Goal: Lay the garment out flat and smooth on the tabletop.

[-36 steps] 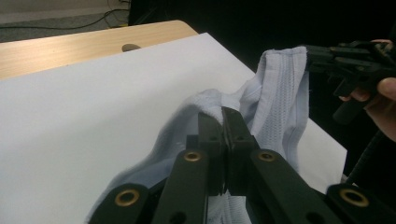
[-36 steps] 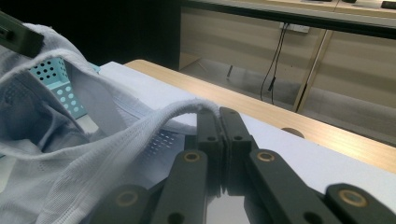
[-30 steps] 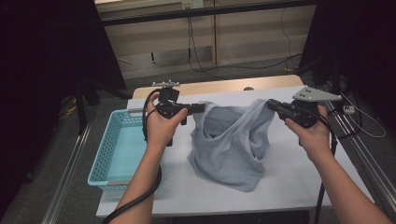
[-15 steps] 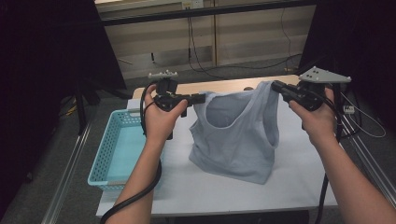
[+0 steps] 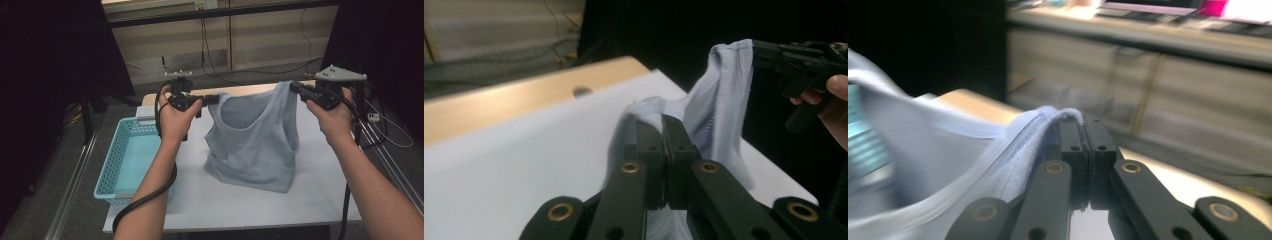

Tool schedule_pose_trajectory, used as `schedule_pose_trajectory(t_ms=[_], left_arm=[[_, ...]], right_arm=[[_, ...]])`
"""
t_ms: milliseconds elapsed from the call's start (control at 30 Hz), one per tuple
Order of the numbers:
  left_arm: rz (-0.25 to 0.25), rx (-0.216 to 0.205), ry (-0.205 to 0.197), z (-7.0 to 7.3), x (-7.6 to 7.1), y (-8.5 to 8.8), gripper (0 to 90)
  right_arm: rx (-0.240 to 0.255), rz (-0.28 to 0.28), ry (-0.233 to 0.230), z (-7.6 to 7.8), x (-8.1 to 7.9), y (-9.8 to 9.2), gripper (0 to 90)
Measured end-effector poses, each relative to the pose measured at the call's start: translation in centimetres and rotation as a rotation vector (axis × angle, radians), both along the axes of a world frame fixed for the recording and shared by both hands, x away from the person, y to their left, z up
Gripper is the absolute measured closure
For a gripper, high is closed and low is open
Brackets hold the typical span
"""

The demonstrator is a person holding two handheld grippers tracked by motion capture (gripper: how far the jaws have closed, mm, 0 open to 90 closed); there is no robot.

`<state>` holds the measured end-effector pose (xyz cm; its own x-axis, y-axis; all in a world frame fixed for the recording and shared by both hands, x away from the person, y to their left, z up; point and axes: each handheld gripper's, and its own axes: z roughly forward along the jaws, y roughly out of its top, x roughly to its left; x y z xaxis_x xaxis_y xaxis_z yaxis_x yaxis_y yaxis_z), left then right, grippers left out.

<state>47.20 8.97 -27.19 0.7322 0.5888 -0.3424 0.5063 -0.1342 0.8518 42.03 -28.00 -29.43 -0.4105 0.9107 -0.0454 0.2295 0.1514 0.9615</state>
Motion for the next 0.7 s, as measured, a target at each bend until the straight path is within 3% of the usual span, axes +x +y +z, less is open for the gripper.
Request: schedule_pose_trajectory(t_ms=[33,67,100,133,167,200,267,300,333,433,567,700], left_arm=[[0.019,-0.017,-0.021,0.2,0.8,-0.1,88.7],[0.039,-0.018,-0.028,0.1,1.6,-0.3,87.8],[0.065,-0.001,-0.013,0.0,2.3,-0.4,78.1],[0.084,0.006,0.007,-0.3,2.9,-0.5,58.7],[0.096,0.027,-0.002,-0.6,3.0,-0.6,42.1],[0.101,0.054,-0.023,-0.9,2.9,-0.6,35.0],[0.096,0.094,-0.028,-1.8,2.4,-0.7,29.8],[0.081,0.103,-0.015,-2.4,2.1,-0.8,25.5],[0.069,0.116,-0.012,-3.1,1.8,-0.9,24.5],[0.044,0.168,0.003,-5.4,0.6,-1.3,20.8],[0.037,0.195,0.014,-8.3,-0.9,-1.4,19.7],[0.015,0.234,0.039,-10.3,-2.2,-1.4,17.8]], right_arm=[[0.008,-0.041,-0.017,0.5,0.8,0.0,88.8],[0.052,-0.083,-0.020,0.8,1.8,0.1,80.2],[0.064,-0.135,-0.011,0.9,2.7,0.3,56.3],[0.039,-0.188,0.040,0.8,3.6,0.6,40.4],[0.003,-0.207,0.082,0.6,4.0,0.8,42.5],[-0.017,-0.198,0.089,0.3,4.0,0.9,43.2],[-0.010,-0.182,0.065,-0.4,3.3,1.1,34.7],[-0.038,-0.165,0.064,-0.9,2.8,1.2,34.3],[-0.059,-0.142,0.068,-1.4,2.3,1.2,33.3],[-0.038,-0.086,0.098,-3.5,0.5,1.2,30.5],[-0.019,-0.044,0.135,-6.3,-1.9,1.0,27.4],[-0.038,-0.013,0.182,-8.7,-4.1,1.0,25.0]])
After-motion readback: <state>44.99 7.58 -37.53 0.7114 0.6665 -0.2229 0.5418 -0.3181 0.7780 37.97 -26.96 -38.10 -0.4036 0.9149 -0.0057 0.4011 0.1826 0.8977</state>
